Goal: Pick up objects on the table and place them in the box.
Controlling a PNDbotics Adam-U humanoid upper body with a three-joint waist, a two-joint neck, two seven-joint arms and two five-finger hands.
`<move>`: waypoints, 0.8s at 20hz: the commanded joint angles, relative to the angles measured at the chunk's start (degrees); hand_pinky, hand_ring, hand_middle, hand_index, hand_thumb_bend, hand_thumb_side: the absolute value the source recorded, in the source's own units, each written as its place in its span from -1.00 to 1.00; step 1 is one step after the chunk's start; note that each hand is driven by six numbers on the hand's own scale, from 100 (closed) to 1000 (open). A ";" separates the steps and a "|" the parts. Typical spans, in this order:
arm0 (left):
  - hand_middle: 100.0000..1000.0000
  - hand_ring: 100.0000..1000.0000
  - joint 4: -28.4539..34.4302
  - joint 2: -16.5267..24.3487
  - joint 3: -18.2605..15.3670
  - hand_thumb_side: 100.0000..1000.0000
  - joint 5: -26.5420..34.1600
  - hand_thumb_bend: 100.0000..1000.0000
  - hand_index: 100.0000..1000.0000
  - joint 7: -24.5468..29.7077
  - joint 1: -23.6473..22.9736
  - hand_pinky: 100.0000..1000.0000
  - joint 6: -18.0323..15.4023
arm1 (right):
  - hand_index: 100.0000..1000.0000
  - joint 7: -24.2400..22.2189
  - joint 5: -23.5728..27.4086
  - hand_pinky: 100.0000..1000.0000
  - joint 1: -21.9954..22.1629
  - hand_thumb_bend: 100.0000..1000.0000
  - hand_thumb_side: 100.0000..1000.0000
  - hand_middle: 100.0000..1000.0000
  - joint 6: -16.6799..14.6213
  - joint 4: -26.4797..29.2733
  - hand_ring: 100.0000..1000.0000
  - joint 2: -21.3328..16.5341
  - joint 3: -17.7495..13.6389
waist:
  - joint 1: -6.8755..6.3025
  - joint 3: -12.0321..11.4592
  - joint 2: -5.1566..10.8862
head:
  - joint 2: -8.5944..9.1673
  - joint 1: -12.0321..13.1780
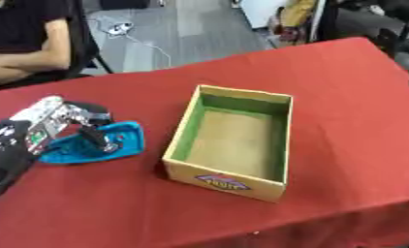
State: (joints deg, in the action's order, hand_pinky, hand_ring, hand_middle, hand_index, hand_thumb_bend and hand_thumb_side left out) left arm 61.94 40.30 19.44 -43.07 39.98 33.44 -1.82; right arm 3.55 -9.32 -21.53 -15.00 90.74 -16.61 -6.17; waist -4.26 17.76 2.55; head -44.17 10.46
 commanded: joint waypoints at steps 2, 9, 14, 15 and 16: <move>-1.00 -1.00 3.28 4.13 -0.27 -0.10 0.03 -1.00 -0.93 1.71 1.70 -0.42 0.09 | 0.99 -0.03 -0.22 0.12 -0.38 -0.21 0.92 0.62 0.06 1.26 0.57 -0.92 -0.14 | 0.07 -0.16 0.76 | 0.05 -0.72; -1.00 -1.00 4.91 4.32 0.08 -0.09 0.32 -1.00 -0.93 2.78 2.02 -0.43 0.42 | 0.99 0.01 -0.25 0.12 -0.33 -0.21 0.92 0.62 0.05 1.28 0.57 -0.86 -0.13 | 0.03 -0.09 0.82 | 0.05 -0.68; -1.00 -1.00 5.15 4.30 0.03 -0.11 0.38 -1.00 -0.93 2.81 2.03 -0.44 0.60 | 0.99 0.03 -0.29 0.12 -0.35 -0.21 0.92 0.62 0.05 1.32 0.57 -0.80 -0.14 | 0.02 -0.08 0.86 | 0.05 -0.72; -1.00 -1.00 5.19 4.30 0.01 -0.11 0.39 -1.00 -0.93 2.80 2.04 -0.44 0.63 | 0.99 0.05 -0.29 0.12 -0.35 -0.21 0.92 0.62 0.05 1.34 0.57 -0.80 -0.14 | 0.02 -0.08 0.86 | 0.05 -0.72; -1.00 -1.00 5.27 4.29 -0.04 -0.11 0.39 -1.00 -0.93 2.75 2.09 -0.44 0.67 | 0.99 0.05 -0.31 0.12 -0.34 -0.21 0.92 0.62 0.06 1.34 0.57 -0.80 -0.14 | 0.03 -0.08 0.87 | 0.05 -0.70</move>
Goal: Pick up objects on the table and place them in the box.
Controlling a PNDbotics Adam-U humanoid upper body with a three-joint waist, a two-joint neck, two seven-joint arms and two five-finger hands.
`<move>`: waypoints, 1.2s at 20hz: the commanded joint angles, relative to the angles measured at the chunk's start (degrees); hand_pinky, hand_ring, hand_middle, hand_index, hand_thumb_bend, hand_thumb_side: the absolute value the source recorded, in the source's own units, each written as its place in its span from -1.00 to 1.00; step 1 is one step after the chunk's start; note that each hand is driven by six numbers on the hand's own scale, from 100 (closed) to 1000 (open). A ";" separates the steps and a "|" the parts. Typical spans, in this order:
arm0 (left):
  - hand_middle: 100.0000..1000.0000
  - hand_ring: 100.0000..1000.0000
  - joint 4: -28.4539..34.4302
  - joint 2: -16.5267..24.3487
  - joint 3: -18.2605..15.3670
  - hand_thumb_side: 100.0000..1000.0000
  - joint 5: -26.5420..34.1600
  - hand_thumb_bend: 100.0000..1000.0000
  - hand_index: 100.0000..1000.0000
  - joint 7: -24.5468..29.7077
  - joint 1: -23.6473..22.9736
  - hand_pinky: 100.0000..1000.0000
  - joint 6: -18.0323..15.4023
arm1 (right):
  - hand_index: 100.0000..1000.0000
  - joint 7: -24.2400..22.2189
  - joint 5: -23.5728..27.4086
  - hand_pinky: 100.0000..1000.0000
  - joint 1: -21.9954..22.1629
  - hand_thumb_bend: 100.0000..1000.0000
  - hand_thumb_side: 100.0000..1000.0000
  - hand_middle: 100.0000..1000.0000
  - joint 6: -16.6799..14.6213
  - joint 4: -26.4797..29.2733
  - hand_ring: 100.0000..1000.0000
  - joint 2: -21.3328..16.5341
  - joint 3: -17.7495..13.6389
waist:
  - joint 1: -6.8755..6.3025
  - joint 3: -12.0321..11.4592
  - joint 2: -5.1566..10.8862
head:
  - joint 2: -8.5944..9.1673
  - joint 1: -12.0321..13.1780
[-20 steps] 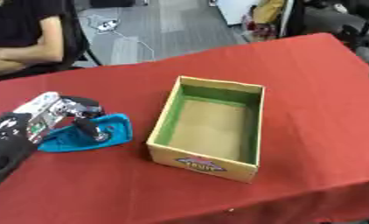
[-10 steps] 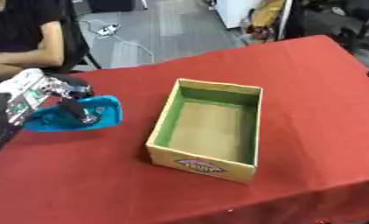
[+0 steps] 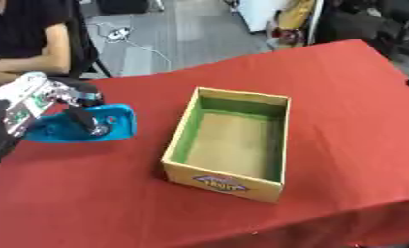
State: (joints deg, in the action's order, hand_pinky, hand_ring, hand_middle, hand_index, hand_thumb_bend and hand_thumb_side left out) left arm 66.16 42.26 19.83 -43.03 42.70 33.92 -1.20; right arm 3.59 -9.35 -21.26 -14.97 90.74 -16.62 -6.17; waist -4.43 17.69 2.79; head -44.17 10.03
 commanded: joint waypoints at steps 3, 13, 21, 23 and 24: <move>-1.00 -1.00 1.39 2.09 -0.66 -0.11 0.28 -1.00 -0.93 -0.17 2.02 -0.45 0.26 | 0.99 0.02 -0.32 0.12 -0.55 -0.21 0.92 0.62 0.05 1.32 0.57 -0.83 -0.16 | 0.24 -0.02 0.65 | 0.05 -0.27; -1.00 -1.00 5.09 -1.01 -0.55 -0.16 -1.99 -1.00 -0.94 1.72 8.80 -0.50 0.49 | 0.99 -0.08 -0.31 0.12 -0.34 -0.21 0.92 0.62 0.04 1.19 0.57 -0.68 -0.04 | 0.33 -0.11 1.05 | 0.05 0.57; -1.00 -1.00 6.51 -5.14 0.48 -0.23 -4.11 -1.00 -0.94 3.86 13.90 -0.52 -0.21 | 0.99 -0.15 -0.22 0.12 -0.37 -0.22 0.92 0.62 0.02 1.23 0.57 -0.35 0.07 | 0.33 0.27 1.23 | 0.05 1.83; -1.00 -1.00 6.59 -6.03 0.68 -0.23 -4.50 -1.00 -0.94 4.15 14.77 -0.52 -0.48 | 0.99 -0.14 -0.19 0.12 -0.40 -0.22 0.93 0.62 0.01 1.28 0.57 -0.25 0.09 | 0.31 0.39 1.26 | 0.05 2.18; -1.00 -1.00 6.55 -6.31 0.74 -0.23 -4.66 -1.00 -0.94 4.25 15.03 -0.52 -0.56 | 0.99 -0.13 -0.18 0.12 -0.41 -0.22 0.93 0.62 0.01 1.30 0.57 -0.23 0.09 | 0.30 0.40 1.27 | 0.05 2.24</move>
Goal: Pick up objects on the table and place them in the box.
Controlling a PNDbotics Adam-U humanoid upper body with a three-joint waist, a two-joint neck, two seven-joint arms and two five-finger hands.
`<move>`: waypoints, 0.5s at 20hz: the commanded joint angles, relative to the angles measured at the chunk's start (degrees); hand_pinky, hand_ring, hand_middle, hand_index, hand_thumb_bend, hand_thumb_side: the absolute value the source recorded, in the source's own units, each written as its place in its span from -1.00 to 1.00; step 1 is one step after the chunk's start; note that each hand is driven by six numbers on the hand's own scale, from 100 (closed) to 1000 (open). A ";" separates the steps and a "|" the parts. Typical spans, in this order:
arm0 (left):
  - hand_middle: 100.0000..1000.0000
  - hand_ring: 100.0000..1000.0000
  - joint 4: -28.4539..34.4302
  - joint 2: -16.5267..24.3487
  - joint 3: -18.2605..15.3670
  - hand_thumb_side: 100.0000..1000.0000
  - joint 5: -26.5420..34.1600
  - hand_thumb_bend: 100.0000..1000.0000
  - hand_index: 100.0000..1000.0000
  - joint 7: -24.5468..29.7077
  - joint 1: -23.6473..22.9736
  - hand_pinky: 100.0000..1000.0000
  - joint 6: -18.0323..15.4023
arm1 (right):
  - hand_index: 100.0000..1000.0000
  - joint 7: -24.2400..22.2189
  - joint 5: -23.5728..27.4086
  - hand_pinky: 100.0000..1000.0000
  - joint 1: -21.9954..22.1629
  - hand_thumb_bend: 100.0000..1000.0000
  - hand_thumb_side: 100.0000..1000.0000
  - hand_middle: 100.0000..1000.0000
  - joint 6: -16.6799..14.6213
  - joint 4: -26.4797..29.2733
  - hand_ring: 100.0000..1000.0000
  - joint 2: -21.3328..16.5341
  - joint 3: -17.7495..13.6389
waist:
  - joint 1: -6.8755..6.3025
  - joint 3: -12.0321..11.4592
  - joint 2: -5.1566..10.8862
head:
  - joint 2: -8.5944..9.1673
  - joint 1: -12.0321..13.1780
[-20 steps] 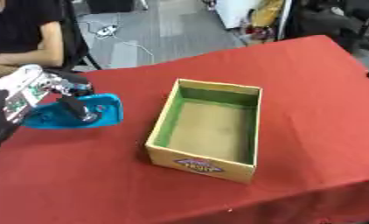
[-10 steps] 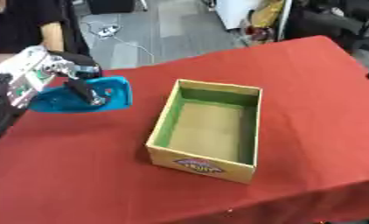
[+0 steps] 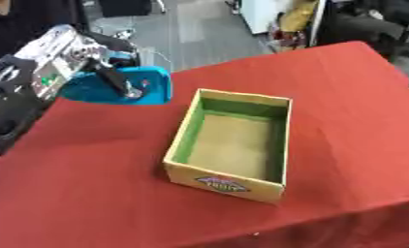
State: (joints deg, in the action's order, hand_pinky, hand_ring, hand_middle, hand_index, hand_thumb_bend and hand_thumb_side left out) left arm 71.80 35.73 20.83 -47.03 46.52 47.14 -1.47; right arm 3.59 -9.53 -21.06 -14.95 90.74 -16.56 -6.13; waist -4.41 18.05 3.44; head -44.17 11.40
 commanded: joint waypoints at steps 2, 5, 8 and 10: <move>-1.00 -1.00 0.95 -0.80 -0.11 -0.24 -0.80 -1.00 -0.94 0.50 2.41 -0.52 -0.52 | 0.99 -0.15 0.03 0.12 -0.66 -0.22 0.93 0.61 -0.02 1.36 0.56 -0.16 0.09 | 0.28 0.22 0.66 | 0.05 1.20; -1.00 -1.00 0.91 -2.36 0.20 -0.24 -0.90 -1.00 -0.94 0.42 3.15 -0.52 -0.71 | 0.99 -0.11 0.09 0.12 -0.74 -0.22 0.94 0.61 -0.03 1.47 0.56 0.05 0.08 | 0.27 0.49 0.72 | 0.05 1.58; -1.00 -1.00 0.89 -3.62 0.49 -0.24 -1.11 -1.00 -0.94 0.44 3.87 -0.52 -0.92 | 0.99 0.00 0.14 0.12 -0.77 -0.23 0.95 0.61 -0.02 1.58 0.56 0.23 0.03 | 0.26 0.68 0.80 | 0.05 1.91; -1.00 -1.00 0.93 -4.34 0.69 -0.24 -1.24 -1.00 -0.94 0.55 4.32 -0.53 -1.11 | 0.99 0.10 0.14 0.12 -0.76 -0.26 0.95 0.61 0.00 1.65 0.56 0.35 -0.05 | 0.23 0.79 0.86 | 0.05 2.13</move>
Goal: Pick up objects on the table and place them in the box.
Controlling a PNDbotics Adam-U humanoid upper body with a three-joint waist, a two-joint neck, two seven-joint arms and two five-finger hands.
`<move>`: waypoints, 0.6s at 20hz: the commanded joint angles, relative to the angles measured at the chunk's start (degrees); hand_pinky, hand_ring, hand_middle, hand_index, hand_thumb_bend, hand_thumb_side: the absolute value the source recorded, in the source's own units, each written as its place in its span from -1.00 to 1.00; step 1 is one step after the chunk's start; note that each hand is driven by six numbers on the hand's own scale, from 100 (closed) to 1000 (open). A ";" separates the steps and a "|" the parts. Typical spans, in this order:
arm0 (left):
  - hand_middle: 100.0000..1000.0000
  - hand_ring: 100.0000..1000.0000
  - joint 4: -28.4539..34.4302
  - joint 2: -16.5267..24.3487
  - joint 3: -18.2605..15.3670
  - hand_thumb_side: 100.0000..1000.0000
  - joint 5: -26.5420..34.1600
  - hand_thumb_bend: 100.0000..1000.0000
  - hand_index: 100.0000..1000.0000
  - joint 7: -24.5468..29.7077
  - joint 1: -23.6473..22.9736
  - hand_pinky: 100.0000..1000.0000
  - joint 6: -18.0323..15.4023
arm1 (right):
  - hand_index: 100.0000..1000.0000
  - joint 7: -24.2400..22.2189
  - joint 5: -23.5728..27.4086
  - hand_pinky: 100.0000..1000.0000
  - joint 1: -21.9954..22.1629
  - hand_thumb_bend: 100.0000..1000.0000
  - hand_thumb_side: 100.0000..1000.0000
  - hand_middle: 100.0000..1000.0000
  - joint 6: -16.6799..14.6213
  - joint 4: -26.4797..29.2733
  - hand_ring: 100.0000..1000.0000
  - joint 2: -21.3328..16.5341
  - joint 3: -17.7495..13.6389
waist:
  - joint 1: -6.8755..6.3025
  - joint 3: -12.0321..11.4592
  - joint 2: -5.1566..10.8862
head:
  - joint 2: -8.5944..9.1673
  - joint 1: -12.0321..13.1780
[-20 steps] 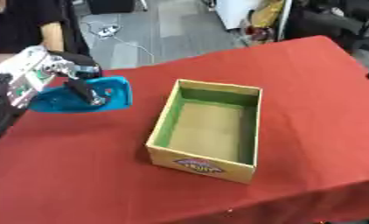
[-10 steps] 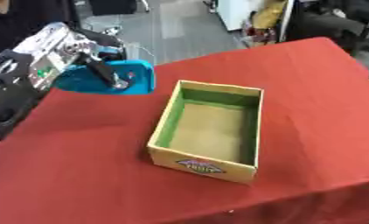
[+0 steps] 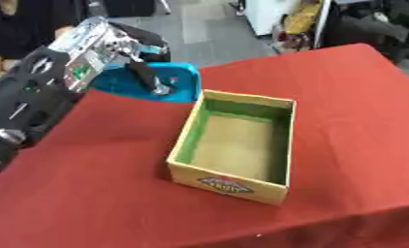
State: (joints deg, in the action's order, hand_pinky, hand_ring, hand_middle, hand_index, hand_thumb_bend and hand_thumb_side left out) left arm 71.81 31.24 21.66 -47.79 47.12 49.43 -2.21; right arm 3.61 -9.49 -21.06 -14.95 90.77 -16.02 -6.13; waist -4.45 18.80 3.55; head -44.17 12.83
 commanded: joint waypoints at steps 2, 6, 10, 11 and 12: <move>-1.00 -1.00 1.01 -0.55 0.04 -0.24 -0.55 -1.00 -0.94 0.05 2.47 -0.53 -0.53 | 0.99 0.24 0.09 0.12 -0.77 -0.28 0.96 0.61 0.04 1.72 0.56 -0.06 -0.19 | 0.24 0.18 0.82 | 0.05 0.89; -1.00 -1.00 1.09 -1.70 0.27 -0.24 -0.55 -1.00 -0.94 0.12 2.97 -0.53 -0.56 | 0.99 0.60 0.01 0.12 -0.79 -0.31 0.96 0.61 0.14 1.99 0.56 0.19 -0.45 | 0.19 0.38 0.90 | 0.05 1.16; -1.00 -1.00 1.16 -2.61 0.66 -0.24 -0.79 -1.00 -0.94 0.12 3.04 -0.53 -0.85 | 0.99 0.87 -0.04 0.12 -0.82 -0.32 0.96 0.61 0.23 2.25 0.56 0.43 -0.56 | 0.13 0.52 0.95 | 0.05 1.37; -1.00 -1.00 1.13 -2.89 0.74 -0.24 -0.85 -1.00 -0.94 0.13 3.03 -0.53 -0.91 | 0.99 0.89 -0.06 0.12 -0.84 -0.32 0.95 0.61 0.24 2.30 0.56 0.48 -0.55 | 0.11 0.56 0.96 | 0.05 1.40; -1.00 -1.00 1.08 -3.14 0.80 -0.24 -0.89 -1.00 -0.94 0.12 3.02 -0.53 -0.97 | 0.99 0.90 -0.08 0.12 -0.85 -0.33 0.97 0.61 0.26 2.35 0.56 0.52 -0.56 | 0.10 0.58 0.97 | 0.05 1.40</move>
State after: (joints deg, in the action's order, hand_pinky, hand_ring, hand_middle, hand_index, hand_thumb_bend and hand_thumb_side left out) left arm 72.02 27.55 22.66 -48.28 47.31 51.02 -2.96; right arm 4.37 -9.50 -21.06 -14.72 91.85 -15.27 -6.51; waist -4.58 19.33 3.85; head -44.17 13.76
